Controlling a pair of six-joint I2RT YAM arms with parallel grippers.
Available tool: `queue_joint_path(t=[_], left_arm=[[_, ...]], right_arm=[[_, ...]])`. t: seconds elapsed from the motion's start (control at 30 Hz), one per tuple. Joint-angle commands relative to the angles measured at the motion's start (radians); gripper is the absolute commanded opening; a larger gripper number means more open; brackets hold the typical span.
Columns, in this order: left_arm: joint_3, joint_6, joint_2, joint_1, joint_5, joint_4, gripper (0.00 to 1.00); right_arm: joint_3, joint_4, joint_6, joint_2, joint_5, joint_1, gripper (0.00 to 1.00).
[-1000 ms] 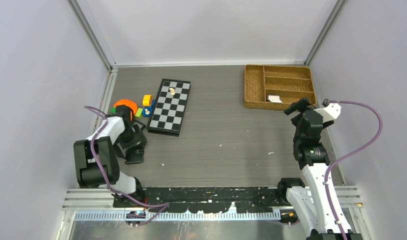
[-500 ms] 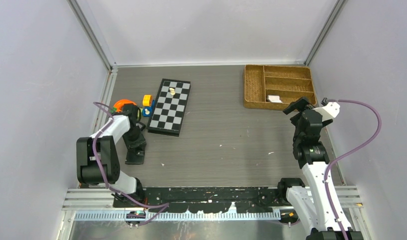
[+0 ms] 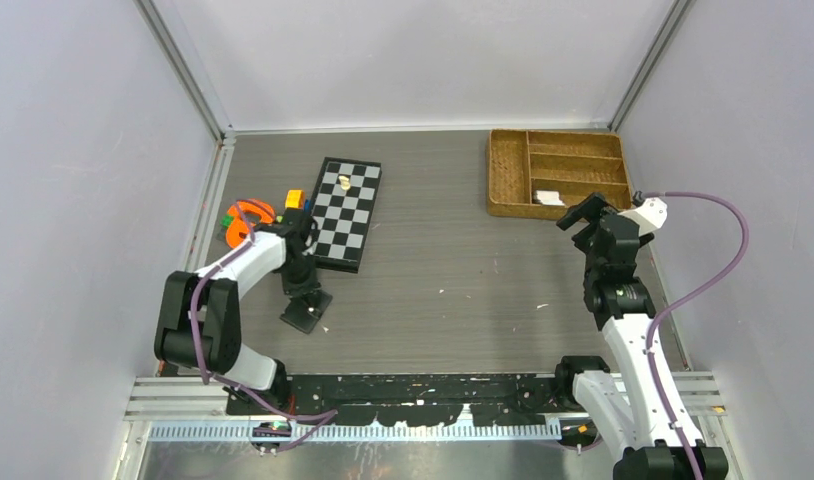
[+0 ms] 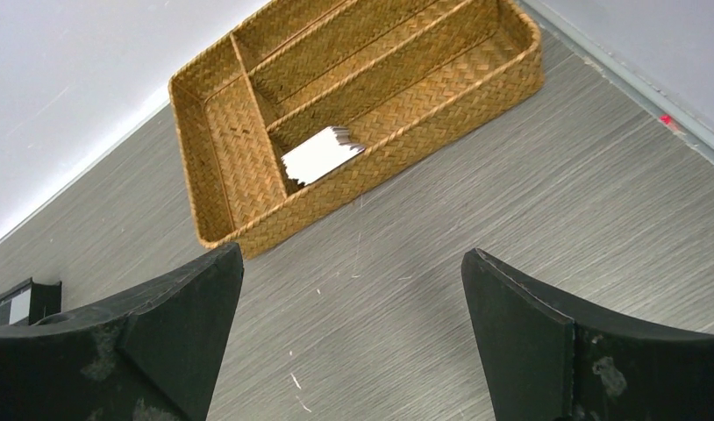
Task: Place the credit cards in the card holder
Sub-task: Move the card holder to the center of the board.
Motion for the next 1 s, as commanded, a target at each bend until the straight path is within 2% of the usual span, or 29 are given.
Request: queue_joint_path(t=[0.0,0.1,0.23,0.43,0.5,0.57,0.63,0.73,0.77,0.87,0.97], left_arm=[[0.003,0.017,0.002,-0.102,0.139,0.022,0.06],[0.001,0.012,-0.021,-0.17,0.17,0.06,0.01],[0.007,-0.029,-0.038,-0.278,0.201,0.133,0.0],[0.047,-0.061,0.036,-0.509,0.163,0.309,0.0],[0.062,-0.061,0.073,-0.554,0.14,0.378,0.0],[0.077,-0.059,0.094,-0.578,0.117,0.414,0.0],[0.081,-0.068,0.082,-0.586,0.095,0.433,0.06],[0.062,-0.082,0.007,-0.587,0.066,0.441,0.29],[0.054,-0.089,-0.025,-0.587,0.056,0.437,0.33],[0.011,-0.125,-0.13,-0.587,0.021,0.404,0.5],[-0.038,-0.182,-0.241,-0.586,-0.082,0.339,0.62]], right_arm=[[0.049,0.017,0.011,0.023,-0.08,0.0,0.99],[0.056,0.025,0.007,0.054,-0.151,-0.001,0.99],[0.075,0.025,-0.003,0.095,-0.236,0.0,0.99],[0.086,0.046,0.001,0.162,-0.444,0.007,0.94],[0.085,0.051,0.019,0.18,-0.505,0.015,0.94],[0.087,0.043,0.03,0.198,-0.543,0.073,0.93],[0.091,0.025,0.04,0.217,-0.558,0.131,0.93],[0.086,0.035,0.075,0.256,-0.577,0.245,0.91],[0.084,0.047,0.09,0.266,-0.584,0.267,0.9],[0.077,0.089,0.127,0.335,-0.61,0.378,0.83],[0.087,0.119,0.14,0.411,-0.615,0.476,0.75]])
